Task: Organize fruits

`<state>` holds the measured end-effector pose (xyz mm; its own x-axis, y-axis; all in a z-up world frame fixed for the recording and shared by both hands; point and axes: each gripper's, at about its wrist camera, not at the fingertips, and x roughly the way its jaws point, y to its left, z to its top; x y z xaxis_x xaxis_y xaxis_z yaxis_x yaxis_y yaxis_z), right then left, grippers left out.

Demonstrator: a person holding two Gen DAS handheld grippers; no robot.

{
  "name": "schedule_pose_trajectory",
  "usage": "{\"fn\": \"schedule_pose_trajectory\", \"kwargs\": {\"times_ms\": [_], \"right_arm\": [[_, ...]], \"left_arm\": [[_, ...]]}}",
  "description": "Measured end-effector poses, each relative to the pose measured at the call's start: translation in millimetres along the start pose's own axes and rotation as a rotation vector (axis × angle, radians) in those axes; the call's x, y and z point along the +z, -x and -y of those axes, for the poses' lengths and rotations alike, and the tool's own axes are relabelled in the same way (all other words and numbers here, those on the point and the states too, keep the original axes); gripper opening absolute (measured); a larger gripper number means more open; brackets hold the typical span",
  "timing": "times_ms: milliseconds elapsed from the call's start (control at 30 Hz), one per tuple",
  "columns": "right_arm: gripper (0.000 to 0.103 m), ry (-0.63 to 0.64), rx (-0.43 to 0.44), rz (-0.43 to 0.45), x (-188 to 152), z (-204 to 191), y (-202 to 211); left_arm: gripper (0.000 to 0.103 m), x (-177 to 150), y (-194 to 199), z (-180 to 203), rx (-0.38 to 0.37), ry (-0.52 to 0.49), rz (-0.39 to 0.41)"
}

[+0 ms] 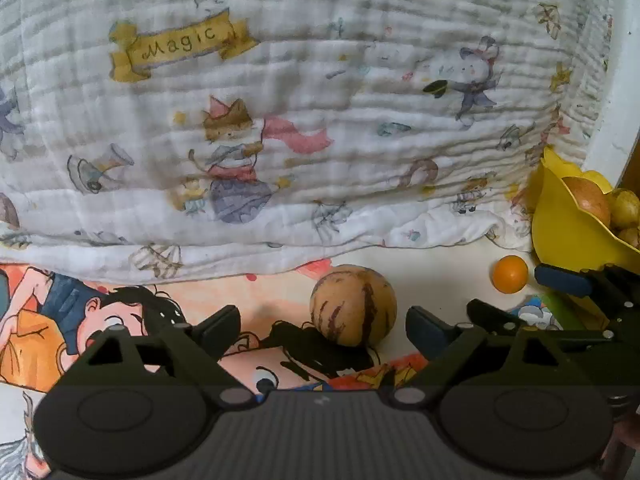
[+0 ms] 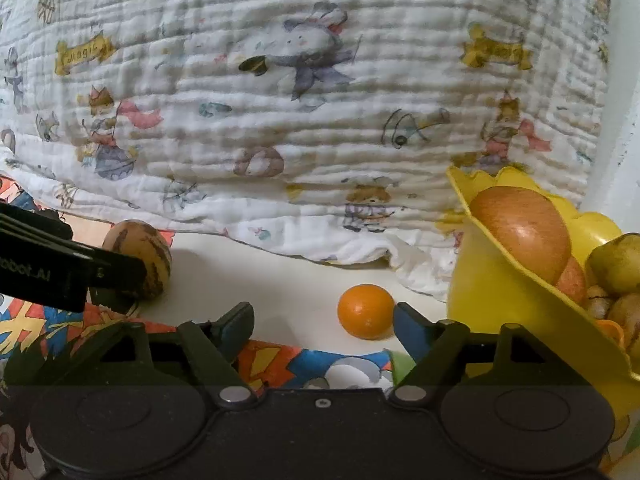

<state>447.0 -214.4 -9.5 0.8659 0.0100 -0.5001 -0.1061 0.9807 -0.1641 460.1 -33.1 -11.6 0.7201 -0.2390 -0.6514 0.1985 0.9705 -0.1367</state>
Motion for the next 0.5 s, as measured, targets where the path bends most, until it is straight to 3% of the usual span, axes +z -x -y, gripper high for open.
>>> {"fn": "schedule_pose_trajectory", "kwargs": {"times_ms": [267, 400, 500], "right_arm": [[0.09, 0.011, 0.036, -0.003, 2.7, -8.4, -8.9], [0.086, 0.02, 0.04, 0.009, 5.3, -8.8, -9.4], [0.081, 0.029, 0.035, 0.011, 5.5, -7.5, -8.2]], "left_arm": [[0.085, 1.5, -10.8, 1.2, -0.013, 0.02, -0.002], [0.08, 3.0, -15.3, 0.7, -0.032, 0.036, -0.005], [0.069, 3.5, -14.9, -0.8, -0.063, 0.044, -0.007]]}}
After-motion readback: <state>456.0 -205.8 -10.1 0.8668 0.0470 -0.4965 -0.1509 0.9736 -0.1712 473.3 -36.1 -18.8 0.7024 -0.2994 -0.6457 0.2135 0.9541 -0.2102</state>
